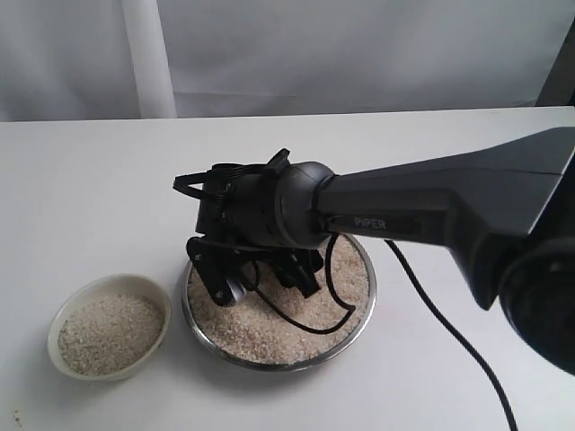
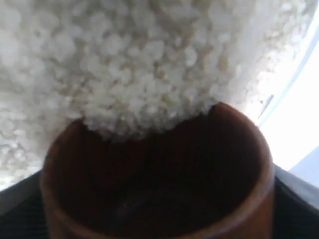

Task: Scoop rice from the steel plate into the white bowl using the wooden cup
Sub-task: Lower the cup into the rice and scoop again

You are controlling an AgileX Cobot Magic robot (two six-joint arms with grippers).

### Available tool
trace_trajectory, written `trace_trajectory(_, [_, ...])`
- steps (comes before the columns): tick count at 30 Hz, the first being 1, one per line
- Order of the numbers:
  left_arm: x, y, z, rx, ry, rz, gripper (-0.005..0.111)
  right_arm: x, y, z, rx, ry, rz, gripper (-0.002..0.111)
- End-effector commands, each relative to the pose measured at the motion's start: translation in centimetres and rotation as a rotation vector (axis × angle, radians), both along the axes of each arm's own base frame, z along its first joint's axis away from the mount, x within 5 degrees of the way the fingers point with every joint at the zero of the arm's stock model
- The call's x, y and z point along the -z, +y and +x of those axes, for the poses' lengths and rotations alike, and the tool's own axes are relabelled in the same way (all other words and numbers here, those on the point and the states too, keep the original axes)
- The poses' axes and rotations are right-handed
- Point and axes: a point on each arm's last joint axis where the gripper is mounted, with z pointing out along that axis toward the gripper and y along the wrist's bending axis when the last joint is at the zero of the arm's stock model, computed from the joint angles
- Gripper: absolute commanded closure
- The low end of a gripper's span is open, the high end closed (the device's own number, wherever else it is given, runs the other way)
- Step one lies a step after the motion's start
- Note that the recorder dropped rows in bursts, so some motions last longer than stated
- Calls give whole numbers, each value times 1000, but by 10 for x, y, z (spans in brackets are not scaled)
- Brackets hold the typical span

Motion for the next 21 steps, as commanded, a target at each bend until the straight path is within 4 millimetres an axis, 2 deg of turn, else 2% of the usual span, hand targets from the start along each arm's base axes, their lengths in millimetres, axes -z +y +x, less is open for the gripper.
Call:
trace_trajectory(1, [-2, -1, 0, 6, -13, -6, 107, -2, 9, -6, -28, 21, 27, 108])
trace_trajectory(8, [-2, -1, 0, 6, -13, -6, 107, 0, 19, -16, -54, 47, 55, 108])
trace_trajectory(21, [-2, -1, 0, 6, -13, -6, 107, 0, 25, -25, -63, 81, 70, 108])
